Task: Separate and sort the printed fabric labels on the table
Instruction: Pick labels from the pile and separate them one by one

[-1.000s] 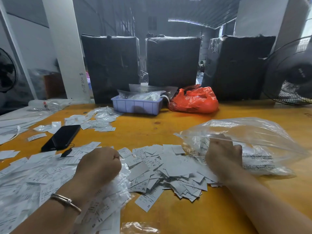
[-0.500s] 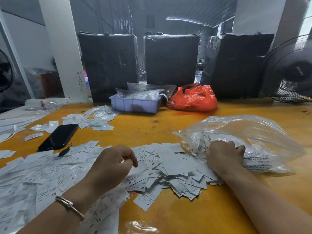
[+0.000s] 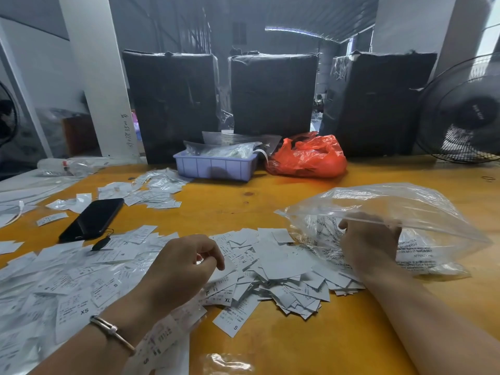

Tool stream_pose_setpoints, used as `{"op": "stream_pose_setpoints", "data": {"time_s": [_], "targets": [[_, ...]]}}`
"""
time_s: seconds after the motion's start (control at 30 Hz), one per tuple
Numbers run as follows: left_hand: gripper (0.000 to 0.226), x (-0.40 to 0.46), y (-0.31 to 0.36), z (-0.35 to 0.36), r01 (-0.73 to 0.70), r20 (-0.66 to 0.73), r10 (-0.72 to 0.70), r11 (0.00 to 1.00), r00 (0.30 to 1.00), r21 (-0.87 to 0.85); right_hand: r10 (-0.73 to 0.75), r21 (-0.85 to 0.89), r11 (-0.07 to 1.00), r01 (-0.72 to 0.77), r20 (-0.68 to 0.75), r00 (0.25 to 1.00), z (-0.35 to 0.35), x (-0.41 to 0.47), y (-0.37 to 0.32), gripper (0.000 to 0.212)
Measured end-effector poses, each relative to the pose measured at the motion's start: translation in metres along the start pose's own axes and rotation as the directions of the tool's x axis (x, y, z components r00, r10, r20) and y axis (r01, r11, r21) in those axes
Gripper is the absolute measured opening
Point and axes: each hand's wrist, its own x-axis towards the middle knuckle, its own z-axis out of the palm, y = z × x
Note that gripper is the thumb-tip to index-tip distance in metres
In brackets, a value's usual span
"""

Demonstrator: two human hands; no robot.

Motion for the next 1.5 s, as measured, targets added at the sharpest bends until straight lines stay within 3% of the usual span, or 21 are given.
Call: {"op": "stream_pose_setpoints", "data": {"time_s": [0.13, 0.23, 0.3, 0.4, 0.43, 0.5, 0.57, 0.63, 0.8, 0.93, 1.07, 1.17, 1.23, 1.3, 1.4, 1.5], "targets": [[0.037, 0.000, 0.001, 0.000, -0.015, -0.005, 0.015, 1.000, 1.000, 0.001, 0.032, 0.149, 0.989, 0.001, -0.220, 0.975, -0.001, 0.002, -0.002, 0.015], [0.035, 0.000, 0.000, 0.001, -0.028, -0.014, 0.028, 1.000, 1.000, -0.004, 0.002, 0.244, 0.966, 0.085, -0.335, 0.942, -0.005, -0.003, -0.008, 0.015], [0.032, 0.001, 0.000, 0.002, -0.042, -0.020, 0.042, 0.999, 0.999, -0.022, -0.012, 0.449, 0.883, 0.137, -0.269, 0.963, -0.010, -0.010, -0.015, 0.015], [0.019, 0.001, 0.002, 0.004, -0.054, 0.015, 0.056, 0.994, 0.998, -0.094, -0.151, 0.810, 0.582, 0.068, 0.026, 0.988, -0.021, -0.027, -0.031, 0.009], [0.017, 0.001, 0.003, 0.004, -0.045, 0.041, 0.051, 0.991, 0.998, -0.123, -0.229, 0.882, 0.472, 0.006, 0.117, 0.966, -0.026, -0.034, -0.038, 0.008], [0.038, 0.002, 0.004, 0.005, -0.022, 0.111, 0.044, 0.981, 0.993, -0.194, -0.377, 0.939, 0.328, -0.101, 0.228, 0.898, -0.031, -0.046, -0.049, 0.010], [0.061, 0.002, 0.006, 0.005, -0.009, 0.180, 0.058, 0.965, 0.982, -0.260, -0.464, 0.950, 0.291, -0.113, 0.244, 0.852, -0.032, -0.053, -0.056, 0.011], [0.069, 0.000, 0.009, 0.005, -0.019, 0.238, 0.090, 0.959, 0.967, -0.283, -0.509, 0.959, 0.264, -0.102, 0.229, 0.830, -0.033, -0.059, -0.060, 0.011], [0.045, 0.000, 0.011, 0.007, -0.011, 0.255, 0.107, 0.936, 0.961, -0.352, -0.556, 0.977, 0.205, -0.054, 0.162, 0.815, -0.035, -0.066, -0.066, 0.014], [0.013, 0.000, 0.012, 0.006, 0.000, 0.245, 0.128, 0.885, 0.961, -0.465, -0.558, 0.978, 0.202, -0.048, 0.155, 0.815, -0.033, -0.065, -0.066, 0.016], [0.011, 0.001, 0.011, 0.005, 0.022, 0.207, 0.098, 0.862, 0.973, -0.507, -0.478, 0.976, 0.219, -0.014, 0.120, 0.870, -0.034, -0.058, -0.060, 0.015], [0.009, 0.001, 0.009, 0.004, 0.035, 0.185, 0.067, 0.867, 0.980, -0.498, -0.432, 0.885, 0.440, 0.152, 0.060, 0.900, -0.033, -0.046, -0.049, 0.014], [0.010, 0.001, 0.007, 0.004, 0.028, 0.168, 0.058, 0.882, 0.984, -0.470, -0.515, 0.749, 0.607, 0.268, 0.113, 0.850, -0.032, -0.038, -0.042, 0.017], [0.010, 0.001, 0.006, 0.003, 0.033, 0.164, 0.047, 0.888, 0.985, -0.459, -0.604, 0.653, 0.677, 0.339, 0.230, 0.763, -0.031, -0.036, -0.037, 0.025], [0.014, 0.001, 0.008, 0.002, 0.040, 0.163, 0.040, 0.887, 0.986, -0.459, -0.664, 0.614, 0.683, 0.395, 0.298, 0.686, -0.028, -0.037, -0.037, 0.031], [0.019, 0.000, 0.008, 0.001, 0.035, 0.158, 0.044, 0.885, 0.986, -0.465, -0.674, 0.631, 0.665, 0.399, 0.278, 0.684, -0.028, -0.037, -0.037, 0.025]]}}
